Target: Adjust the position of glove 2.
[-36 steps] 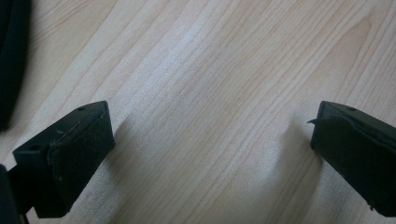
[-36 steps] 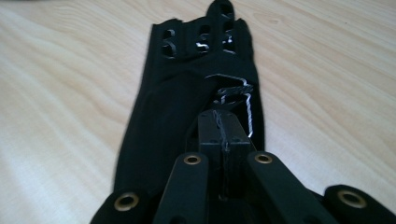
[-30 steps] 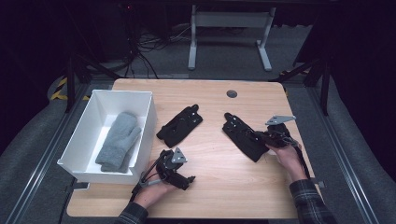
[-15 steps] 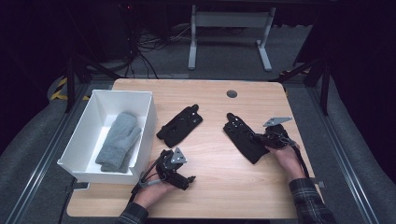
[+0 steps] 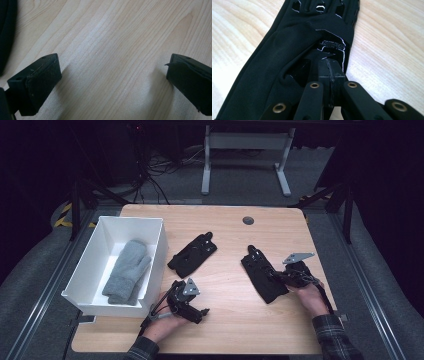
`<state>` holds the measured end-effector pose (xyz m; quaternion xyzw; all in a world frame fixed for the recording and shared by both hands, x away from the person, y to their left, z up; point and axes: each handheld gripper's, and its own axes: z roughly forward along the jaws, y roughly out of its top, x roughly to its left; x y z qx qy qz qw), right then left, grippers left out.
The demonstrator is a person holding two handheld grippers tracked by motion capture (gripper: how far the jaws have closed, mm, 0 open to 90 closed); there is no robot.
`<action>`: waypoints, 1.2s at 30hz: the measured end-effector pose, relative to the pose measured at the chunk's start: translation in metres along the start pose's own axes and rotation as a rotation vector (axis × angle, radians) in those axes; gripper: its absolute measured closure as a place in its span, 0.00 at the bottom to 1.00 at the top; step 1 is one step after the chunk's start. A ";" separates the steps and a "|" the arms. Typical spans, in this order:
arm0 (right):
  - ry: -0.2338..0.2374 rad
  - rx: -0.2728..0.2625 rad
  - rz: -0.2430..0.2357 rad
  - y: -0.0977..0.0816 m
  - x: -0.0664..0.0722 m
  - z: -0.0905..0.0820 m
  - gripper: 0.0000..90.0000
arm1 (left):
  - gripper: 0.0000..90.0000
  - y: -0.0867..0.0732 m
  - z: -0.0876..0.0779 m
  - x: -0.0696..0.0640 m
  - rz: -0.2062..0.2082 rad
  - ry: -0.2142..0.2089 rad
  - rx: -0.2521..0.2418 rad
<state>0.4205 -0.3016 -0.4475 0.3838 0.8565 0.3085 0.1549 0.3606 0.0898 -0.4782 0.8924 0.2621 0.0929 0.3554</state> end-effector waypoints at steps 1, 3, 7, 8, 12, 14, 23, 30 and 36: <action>0.002 0.001 -0.002 -0.001 0.001 -0.001 1.00 | 0.00 0.000 0.000 0.000 0.000 0.000 0.000; 0.009 0.006 -0.007 -0.002 0.005 -0.002 1.00 | 0.00 0.000 0.000 0.000 0.000 0.000 0.000; 0.023 0.013 -0.014 -0.007 0.013 -0.007 1.00 | 0.00 0.000 0.000 0.000 0.000 0.000 0.000; 0.023 0.013 -0.014 -0.007 0.013 -0.007 1.00 | 0.00 0.000 0.000 0.000 0.000 0.000 0.000; 0.042 0.015 -0.025 -0.012 0.020 -0.011 1.00 | 0.00 0.000 0.000 0.000 0.000 0.000 0.000; 0.048 0.015 -0.031 -0.014 0.023 -0.013 1.00 | 0.00 0.000 0.000 0.000 0.000 0.000 0.000; 0.089 0.020 -0.059 -0.023 0.043 -0.021 1.00 | 0.00 0.000 0.000 0.000 0.000 0.000 0.000; 0.126 0.018 -0.081 -0.034 0.059 -0.029 1.00 | 0.00 0.000 0.000 0.000 0.001 0.000 0.000; 0.156 0.022 -0.095 -0.042 0.072 -0.036 1.00 | 0.00 0.000 0.000 0.000 0.001 0.000 0.000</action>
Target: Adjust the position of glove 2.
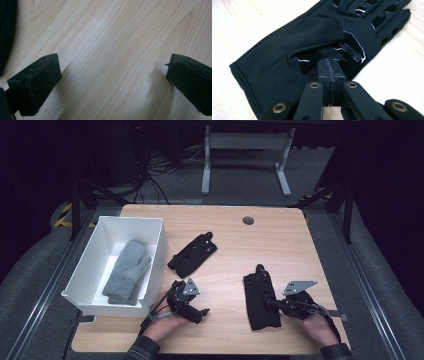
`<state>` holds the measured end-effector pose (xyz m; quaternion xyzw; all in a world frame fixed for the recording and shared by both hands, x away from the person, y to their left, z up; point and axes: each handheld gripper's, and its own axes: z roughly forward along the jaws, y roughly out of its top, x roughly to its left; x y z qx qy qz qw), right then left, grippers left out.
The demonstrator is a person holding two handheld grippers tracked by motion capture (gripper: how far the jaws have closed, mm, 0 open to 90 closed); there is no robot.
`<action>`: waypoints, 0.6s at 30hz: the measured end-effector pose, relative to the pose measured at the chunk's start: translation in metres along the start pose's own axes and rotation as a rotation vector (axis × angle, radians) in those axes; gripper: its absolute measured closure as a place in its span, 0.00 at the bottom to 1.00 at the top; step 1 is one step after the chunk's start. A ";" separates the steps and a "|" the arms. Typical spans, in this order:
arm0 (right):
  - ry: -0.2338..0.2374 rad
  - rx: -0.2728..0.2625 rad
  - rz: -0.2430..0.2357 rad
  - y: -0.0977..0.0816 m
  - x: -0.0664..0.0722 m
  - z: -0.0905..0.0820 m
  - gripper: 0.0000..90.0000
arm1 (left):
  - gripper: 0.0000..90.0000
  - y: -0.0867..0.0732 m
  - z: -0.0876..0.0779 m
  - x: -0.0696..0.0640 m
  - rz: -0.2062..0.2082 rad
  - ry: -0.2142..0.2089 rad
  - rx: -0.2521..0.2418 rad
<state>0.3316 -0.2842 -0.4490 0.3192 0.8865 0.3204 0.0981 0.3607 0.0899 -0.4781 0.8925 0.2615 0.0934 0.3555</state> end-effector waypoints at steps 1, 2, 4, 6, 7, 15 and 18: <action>0.006 -0.001 -0.002 -0.002 0.003 -0.001 1.00 | 0.00 0.000 0.000 0.000 -0.001 0.000 0.001; 0.011 0.000 -0.002 -0.003 0.005 -0.002 1.00 | 0.00 0.000 0.000 0.000 0.000 0.000 0.000; 0.021 -0.002 -0.006 -0.006 0.009 -0.004 1.00 | 0.00 0.000 0.000 0.000 0.000 0.000 0.000; 0.026 -0.004 -0.011 -0.008 0.013 -0.005 1.00 | 0.00 0.000 0.000 0.000 -0.001 0.000 0.000; 0.029 -0.004 -0.009 -0.009 0.015 -0.006 1.00 | 0.00 0.000 0.000 0.000 0.000 0.000 0.000; 0.004 -0.102 0.022 -0.008 0.009 -0.019 0.77 | 0.00 0.000 0.000 0.000 0.000 0.000 -0.001; -0.047 -0.122 0.046 -0.009 0.001 -0.021 0.64 | 0.00 0.000 0.000 0.000 -0.001 0.001 -0.001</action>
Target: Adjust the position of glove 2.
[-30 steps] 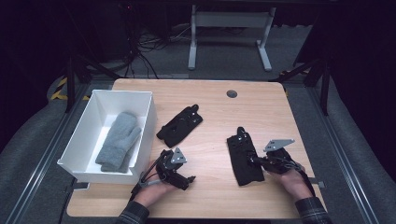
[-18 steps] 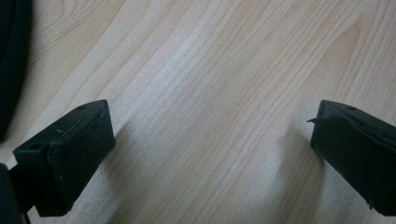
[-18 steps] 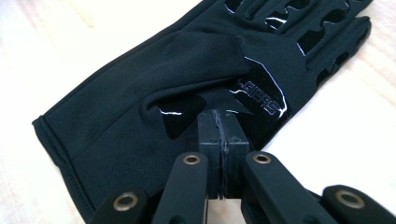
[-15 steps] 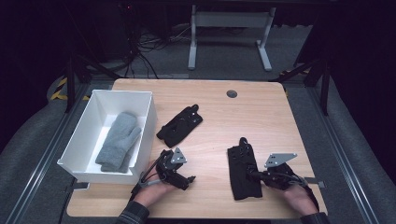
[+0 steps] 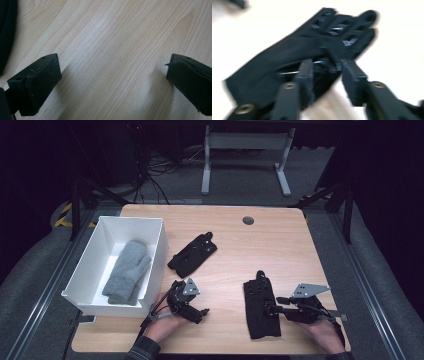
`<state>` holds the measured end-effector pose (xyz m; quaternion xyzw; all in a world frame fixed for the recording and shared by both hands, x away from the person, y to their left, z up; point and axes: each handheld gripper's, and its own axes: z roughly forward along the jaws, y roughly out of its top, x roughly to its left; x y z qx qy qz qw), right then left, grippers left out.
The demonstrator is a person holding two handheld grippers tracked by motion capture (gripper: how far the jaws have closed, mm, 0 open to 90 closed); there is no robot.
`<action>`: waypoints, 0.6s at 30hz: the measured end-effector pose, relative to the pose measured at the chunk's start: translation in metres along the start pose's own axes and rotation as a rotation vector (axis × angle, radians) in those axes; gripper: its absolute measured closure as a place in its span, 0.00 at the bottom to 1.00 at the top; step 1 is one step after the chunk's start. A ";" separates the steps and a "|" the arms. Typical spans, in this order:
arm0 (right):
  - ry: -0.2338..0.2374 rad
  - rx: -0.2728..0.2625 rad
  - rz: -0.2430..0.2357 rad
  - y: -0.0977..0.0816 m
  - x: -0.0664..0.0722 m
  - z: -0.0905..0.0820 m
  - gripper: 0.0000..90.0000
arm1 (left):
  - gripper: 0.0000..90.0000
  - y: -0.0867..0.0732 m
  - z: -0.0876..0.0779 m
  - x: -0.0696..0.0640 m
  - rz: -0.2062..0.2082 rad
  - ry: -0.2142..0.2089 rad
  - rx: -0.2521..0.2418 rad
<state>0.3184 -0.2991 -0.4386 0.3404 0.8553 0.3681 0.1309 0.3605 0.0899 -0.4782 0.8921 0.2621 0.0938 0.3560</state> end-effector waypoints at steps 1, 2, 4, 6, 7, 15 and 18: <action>-0.017 -0.005 0.010 -0.001 -0.004 0.000 0.61 | 0.00 0.000 0.000 0.000 0.000 0.000 0.000; -0.033 -0.009 0.019 -0.002 -0.008 0.000 0.56 | 0.00 0.000 0.000 0.000 -0.001 0.000 0.000; -0.074 -0.013 0.035 -0.004 -0.017 0.000 0.51 | 0.00 0.000 0.000 0.000 -0.001 0.000 0.000; -0.117 -0.020 0.051 -0.009 -0.028 0.000 0.45 | 0.00 0.000 0.000 0.000 -0.001 0.000 -0.001; -0.132 -0.026 0.057 -0.012 -0.034 0.000 0.43 | 0.00 0.000 0.000 0.000 -0.003 0.001 -0.002; -0.180 -0.043 0.099 -0.028 -0.051 0.003 0.28 | 0.14 0.000 -0.003 0.001 0.005 -0.004 -0.026; -0.210 -0.039 0.103 -0.030 -0.052 0.006 0.24 | 0.34 0.001 -0.006 0.003 0.002 0.001 -0.031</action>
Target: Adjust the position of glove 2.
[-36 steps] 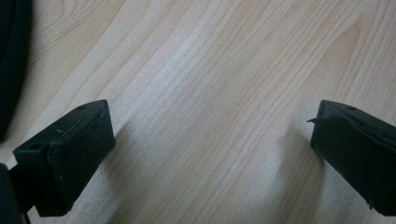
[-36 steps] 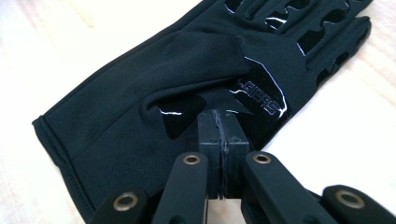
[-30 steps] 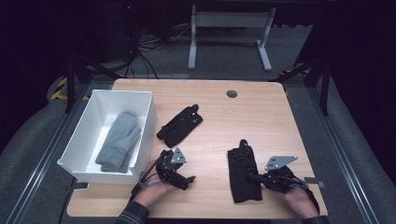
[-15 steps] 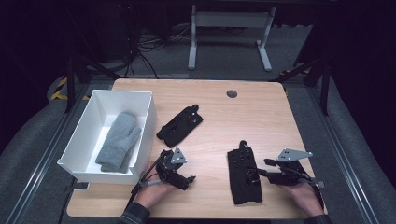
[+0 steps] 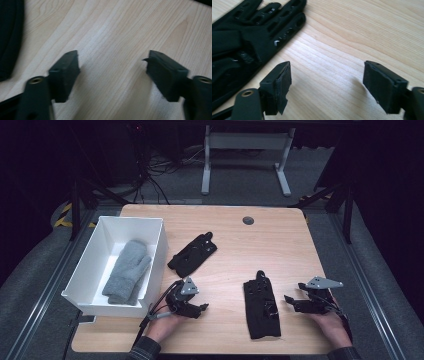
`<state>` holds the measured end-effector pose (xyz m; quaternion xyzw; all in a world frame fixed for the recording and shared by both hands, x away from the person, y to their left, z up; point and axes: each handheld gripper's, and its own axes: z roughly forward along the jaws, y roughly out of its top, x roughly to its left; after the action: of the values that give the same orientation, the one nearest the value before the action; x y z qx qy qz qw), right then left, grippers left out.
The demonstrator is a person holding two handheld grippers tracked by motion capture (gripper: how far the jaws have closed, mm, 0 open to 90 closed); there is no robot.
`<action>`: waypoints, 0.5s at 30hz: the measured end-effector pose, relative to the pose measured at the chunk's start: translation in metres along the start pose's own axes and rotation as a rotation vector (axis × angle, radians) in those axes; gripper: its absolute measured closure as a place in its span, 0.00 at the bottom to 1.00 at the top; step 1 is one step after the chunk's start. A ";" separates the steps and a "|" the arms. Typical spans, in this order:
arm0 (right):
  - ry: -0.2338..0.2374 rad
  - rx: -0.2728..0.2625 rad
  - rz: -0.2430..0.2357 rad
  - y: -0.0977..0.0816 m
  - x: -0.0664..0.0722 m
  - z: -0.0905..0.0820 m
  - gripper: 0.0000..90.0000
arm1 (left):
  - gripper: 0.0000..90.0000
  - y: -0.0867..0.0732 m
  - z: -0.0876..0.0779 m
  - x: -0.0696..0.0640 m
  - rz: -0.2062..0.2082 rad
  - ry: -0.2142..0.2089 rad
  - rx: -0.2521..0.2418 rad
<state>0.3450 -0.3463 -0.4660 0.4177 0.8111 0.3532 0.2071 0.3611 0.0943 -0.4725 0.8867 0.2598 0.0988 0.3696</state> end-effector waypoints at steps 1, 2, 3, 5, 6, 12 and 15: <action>0.001 0.006 -0.001 0.000 0.000 0.001 0.24 | 0.41 0.000 -0.001 0.001 -0.012 0.008 -0.004; 0.009 0.004 0.009 -0.001 0.000 0.002 0.23 | 0.50 0.001 -0.002 0.002 -0.018 0.015 0.003; 0.008 0.002 0.012 -0.001 0.000 0.002 0.23 | 0.56 0.002 -0.002 0.002 -0.025 0.021 0.004; 0.005 0.005 0.013 -0.001 0.000 0.002 0.21 | 0.68 0.003 -0.003 0.002 -0.031 0.028 0.011; 0.006 0.006 0.015 -0.001 0.000 0.002 0.20 | 0.73 0.005 -0.002 0.002 -0.038 0.041 0.016; 0.009 0.008 0.013 -0.001 0.000 0.003 0.19 | 1.00 0.019 -0.005 0.006 -0.112 0.066 -0.002; 0.010 0.008 0.012 -0.001 0.000 0.003 0.19 | 1.00 0.028 -0.006 0.008 -0.128 0.077 -0.005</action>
<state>0.3464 -0.3455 -0.4688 0.4216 0.8109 0.3534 0.1994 0.3767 0.0855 -0.4486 0.8627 0.3298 0.1099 0.3672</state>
